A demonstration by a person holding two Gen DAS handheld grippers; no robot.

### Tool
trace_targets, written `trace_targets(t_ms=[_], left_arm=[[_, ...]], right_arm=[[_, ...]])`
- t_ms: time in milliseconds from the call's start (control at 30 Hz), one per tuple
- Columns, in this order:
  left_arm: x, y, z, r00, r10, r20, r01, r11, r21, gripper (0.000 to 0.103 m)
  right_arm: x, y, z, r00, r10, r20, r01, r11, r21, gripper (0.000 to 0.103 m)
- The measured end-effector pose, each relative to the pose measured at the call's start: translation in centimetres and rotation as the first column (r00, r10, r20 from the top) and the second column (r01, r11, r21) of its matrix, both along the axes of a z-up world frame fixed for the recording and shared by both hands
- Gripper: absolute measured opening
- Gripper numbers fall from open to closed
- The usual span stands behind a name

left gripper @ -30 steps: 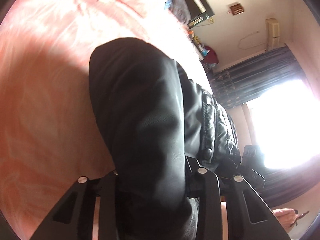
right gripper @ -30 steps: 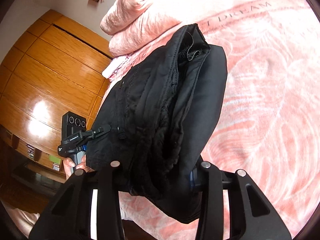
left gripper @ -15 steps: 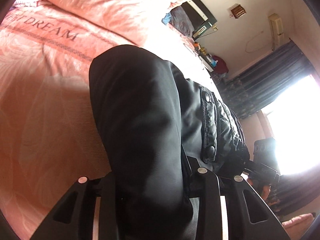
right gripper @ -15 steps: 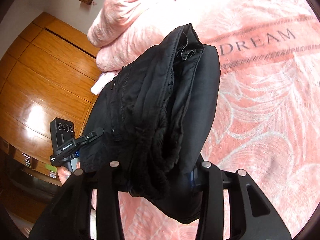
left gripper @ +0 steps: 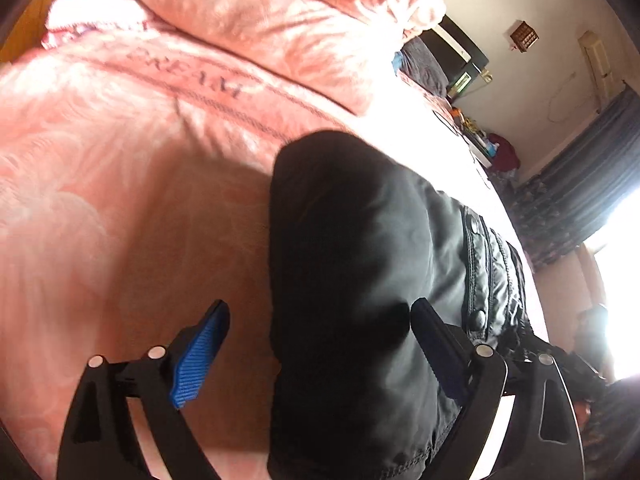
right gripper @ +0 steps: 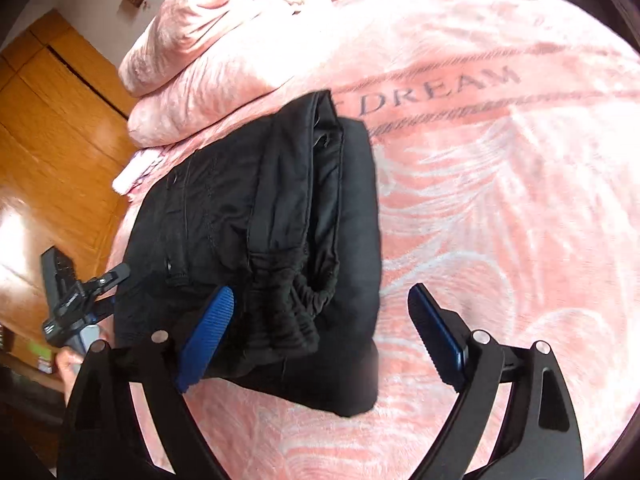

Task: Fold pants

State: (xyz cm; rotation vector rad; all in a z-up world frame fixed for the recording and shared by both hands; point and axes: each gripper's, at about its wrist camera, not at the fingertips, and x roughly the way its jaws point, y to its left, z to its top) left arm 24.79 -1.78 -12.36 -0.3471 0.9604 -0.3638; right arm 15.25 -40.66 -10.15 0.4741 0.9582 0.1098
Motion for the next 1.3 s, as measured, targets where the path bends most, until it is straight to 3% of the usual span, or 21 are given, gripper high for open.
trace_targets(t_ms=[67, 133, 267, 367, 533, 867, 1300], left_arm=[[-2.0, -0.2, 1.8, 0.996, 0.034, 0.078, -0.040, 0.996, 0.074, 0.096], [-3.8, -1.2, 3.4, 0.993, -0.002, 0.118, -0.011, 0.993, 0.115, 0.099], [-6.9, -3.0, 5.5, 0.990, -0.053, 0.134, 0.031, 0.987, 0.157, 0.099], [-6.9, -4.6, 6.0, 0.991, -0.074, 0.108, 0.054, 0.983, 0.178, 0.099], [-7.5, -5.2, 6.4, 0.988, -0.045, 0.150, -0.003, 0.951, 0.310, 0.099], [-8.1, -6.2, 5.9, 0.977, -0.068, 0.200, -0.030, 0.893, 0.450, 0.099], [-8.5, -7.3, 5.4, 0.976, -0.095, 0.196, -0.004, 0.891, 0.455, 0.099]], right_arm=[[-1.9, 1.3, 2.4, 0.995, -0.085, 0.043, 0.091, 0.982, -0.165, 0.089], [-3.9, 3.5, 4.7, 0.984, -0.141, 0.107, 0.166, 0.944, -0.286, 0.094], [-6.9, 8.0, 6.9, 0.976, -0.119, 0.183, 0.179, 0.915, -0.362, 0.100], [-7.9, 10.5, 7.4, 0.978, -0.085, 0.193, 0.155, 0.911, -0.382, 0.100], [-7.3, 13.2, 7.5, 0.985, -0.017, 0.174, 0.092, 0.897, -0.433, 0.100], [-7.6, 12.2, 7.2, 0.987, -0.048, 0.154, 0.109, 0.903, -0.416, 0.100], [-7.7, 12.0, 5.9, 0.991, -0.034, 0.128, 0.084, 0.911, -0.404, 0.100]])
